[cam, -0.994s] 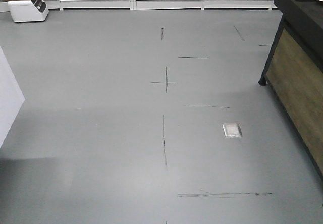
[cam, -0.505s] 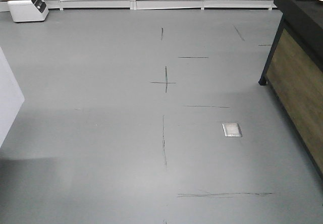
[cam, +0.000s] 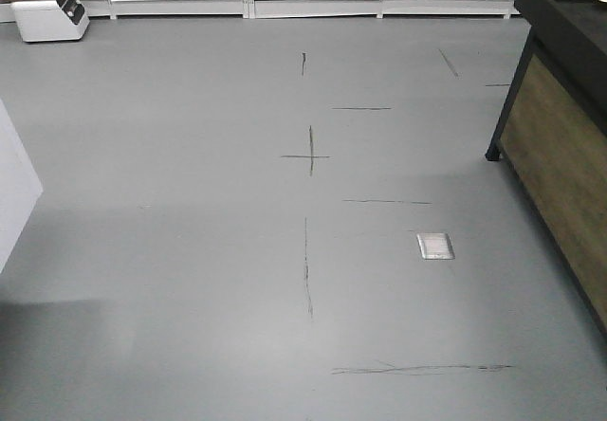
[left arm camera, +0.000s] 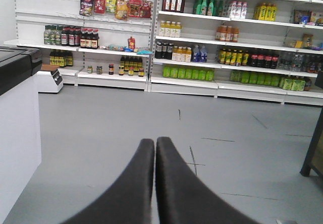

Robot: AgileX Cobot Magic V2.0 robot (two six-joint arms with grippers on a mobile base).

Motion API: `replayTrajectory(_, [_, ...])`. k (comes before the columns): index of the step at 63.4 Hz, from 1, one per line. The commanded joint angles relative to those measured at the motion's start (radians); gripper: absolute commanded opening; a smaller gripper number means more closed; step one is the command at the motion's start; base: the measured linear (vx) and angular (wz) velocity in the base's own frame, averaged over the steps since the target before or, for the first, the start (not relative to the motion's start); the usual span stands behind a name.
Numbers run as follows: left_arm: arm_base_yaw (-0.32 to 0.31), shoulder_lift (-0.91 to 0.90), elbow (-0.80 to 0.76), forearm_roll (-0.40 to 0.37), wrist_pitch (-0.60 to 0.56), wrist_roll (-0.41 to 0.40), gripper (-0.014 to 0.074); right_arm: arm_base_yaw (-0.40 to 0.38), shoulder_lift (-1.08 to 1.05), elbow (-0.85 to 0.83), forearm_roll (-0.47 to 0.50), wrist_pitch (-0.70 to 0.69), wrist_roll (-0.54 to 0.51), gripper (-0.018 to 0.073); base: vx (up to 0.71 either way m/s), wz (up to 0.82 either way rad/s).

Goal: Pick three apples into basket with both arms
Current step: 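Drive the base forward across the grey floor toward the fruit tables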

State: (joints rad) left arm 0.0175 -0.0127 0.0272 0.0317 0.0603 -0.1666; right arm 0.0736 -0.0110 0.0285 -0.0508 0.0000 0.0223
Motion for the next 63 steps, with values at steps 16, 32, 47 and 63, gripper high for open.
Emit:
replayTrajectory(16, [0.001, -0.001, 0.019, -0.006, -0.07, -0.002, -0.0007, -0.004, 0.002, 0.014, -0.009, -0.071, -0.005, -0.0009, 0.08, -0.06])
replayTrajectory(32, [0.001, -0.001, 0.019, -0.006, -0.07, -0.002, -0.0007, -0.004, 0.002, 0.014, -0.009, -0.071, -0.005, -0.0009, 0.1, -0.07])
replayTrajectory(47, [0.001, -0.001, 0.019, -0.006, -0.07, -0.002, -0.0007, -0.004, 0.002, 0.014, -0.009, -0.071, -0.005, -0.0009, 0.08, 0.01])
replayTrajectory(63, [0.001, -0.001, 0.019, -0.006, -0.07, -0.002, -0.0007, -0.004, 0.002, 0.014, -0.009, -0.071, -0.005, -0.0009, 0.07, 0.1])
